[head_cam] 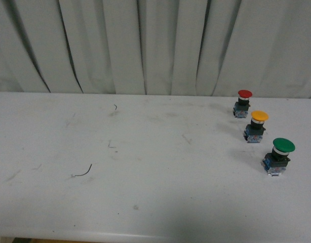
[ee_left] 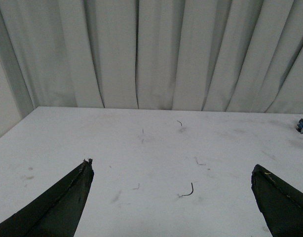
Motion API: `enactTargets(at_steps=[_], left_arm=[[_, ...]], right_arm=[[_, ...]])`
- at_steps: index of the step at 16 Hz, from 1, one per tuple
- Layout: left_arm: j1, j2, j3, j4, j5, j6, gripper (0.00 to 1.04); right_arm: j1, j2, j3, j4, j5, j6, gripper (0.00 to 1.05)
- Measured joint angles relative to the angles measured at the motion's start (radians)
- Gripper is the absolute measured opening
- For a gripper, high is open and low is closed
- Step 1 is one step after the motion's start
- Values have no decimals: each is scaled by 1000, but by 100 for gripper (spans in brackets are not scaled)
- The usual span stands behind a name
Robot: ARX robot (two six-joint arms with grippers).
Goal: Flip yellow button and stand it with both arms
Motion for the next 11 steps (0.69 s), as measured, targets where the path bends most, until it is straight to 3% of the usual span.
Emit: enactTargets(at_steps=[7,8,11], left_arm=[[0,0,0,-1,0,0,98],[0,0,0,-1,0,0,98],[0,0,0,-1,0,0,98]], right_arm=[[0,0,0,3,0,-1,2],[0,0,0,2,0,-3,10],[0,0,0,3,0,-3,48]])
